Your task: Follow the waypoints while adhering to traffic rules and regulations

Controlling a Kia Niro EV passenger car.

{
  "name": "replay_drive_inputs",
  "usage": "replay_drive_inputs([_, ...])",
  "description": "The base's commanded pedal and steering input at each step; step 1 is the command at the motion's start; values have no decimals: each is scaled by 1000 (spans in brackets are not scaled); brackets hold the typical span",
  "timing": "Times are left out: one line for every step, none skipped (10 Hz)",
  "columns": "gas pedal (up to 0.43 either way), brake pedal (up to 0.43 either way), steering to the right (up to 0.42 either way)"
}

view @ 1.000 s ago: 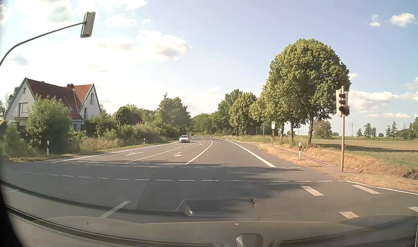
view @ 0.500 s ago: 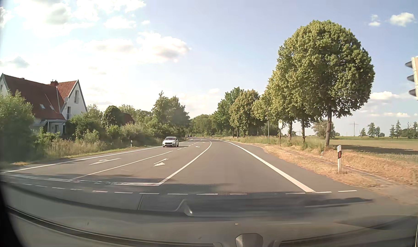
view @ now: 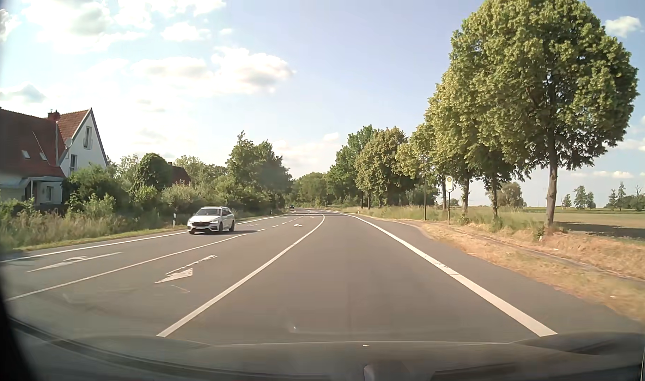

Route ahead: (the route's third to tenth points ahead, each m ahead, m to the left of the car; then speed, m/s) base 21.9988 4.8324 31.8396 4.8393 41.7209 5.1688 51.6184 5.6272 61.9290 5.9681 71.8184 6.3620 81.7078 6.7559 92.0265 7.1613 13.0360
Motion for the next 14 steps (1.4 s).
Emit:
replay_drive_inputs([319,6,-1])
replay_drive_inputs([319,6,-1])
replay_drive_inputs([319,6,-1])
replay_drive_inputs([319,6,-1])
replay_drive_inputs([319,6,-1])
replay_drive_inputs([319,6,-2])
replay_drive_inputs([319,6,-2])
replay_drive_inputs([319,6,-1])
replay_drive_inputs([319,6,-1])
replay_drive_inputs([319,6,-1])
replay_drive_inputs([319,6,-1])
replay_drive_inputs([319,6,-1])
replay_drive_inputs([319,6,-2])
replay_drive_inputs([319,6,-2])
